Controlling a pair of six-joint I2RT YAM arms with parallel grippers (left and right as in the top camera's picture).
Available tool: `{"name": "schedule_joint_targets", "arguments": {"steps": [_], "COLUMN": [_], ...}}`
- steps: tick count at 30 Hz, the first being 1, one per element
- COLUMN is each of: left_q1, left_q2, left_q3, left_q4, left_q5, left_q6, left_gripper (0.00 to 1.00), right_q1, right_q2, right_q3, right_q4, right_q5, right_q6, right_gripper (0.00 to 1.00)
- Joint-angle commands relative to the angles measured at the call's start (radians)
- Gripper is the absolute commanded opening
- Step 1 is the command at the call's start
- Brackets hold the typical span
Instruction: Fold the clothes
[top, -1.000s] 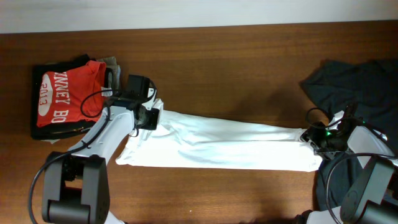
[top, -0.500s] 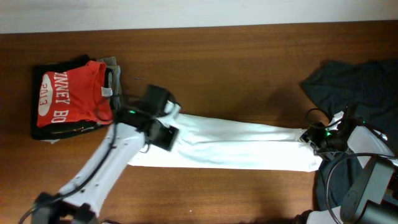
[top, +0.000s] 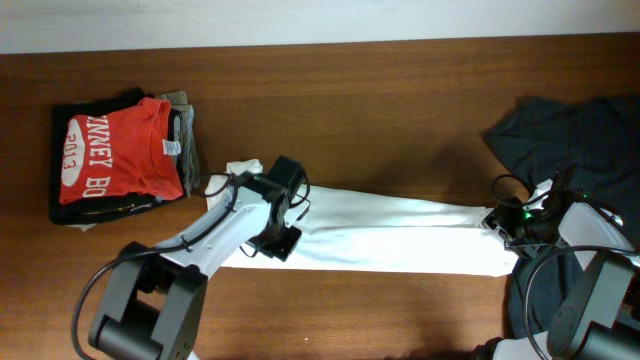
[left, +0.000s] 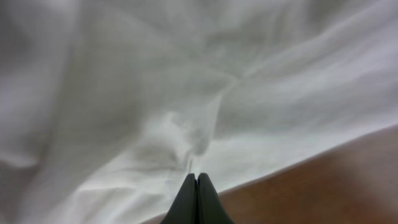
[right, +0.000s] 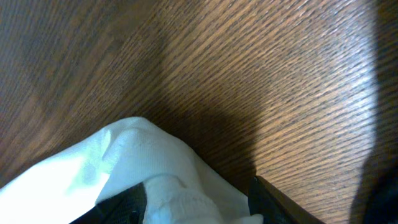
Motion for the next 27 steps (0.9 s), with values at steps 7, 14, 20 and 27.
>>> {"name": "schedule_joint_targets", "arguments": {"steps": [7,14,20,27], "left_q1": [-0.001,0.0,0.0,-0.001], "left_q2": [-0.005,-0.002,0.065,0.06], "left_q3": [-0.001,-0.071,-0.068,0.203], "left_q4": [-0.023,0.113,0.11,-0.178], "left_q5": [-0.025,-0.063,-0.059,0.018], "left_q6": [-0.03,-0.021,-0.022,-0.022], "left_gripper": [0.3,0.31,0.0,0.0], "right_q1": [-0.005,-0.005,-0.005,-0.005], "right_q2": [0.0,0.0,0.0,0.0], "right_q3": [0.014,0.013,0.014,0.014], "right_q4": [0.0,-0.001,-0.001,0.0], "right_q5": [0.009,0.009,0.009,0.009], "right_q6": [-0.002,-0.002,-0.002,-0.002], "right_gripper": [0.57,0.56,0.56,0.56]}}
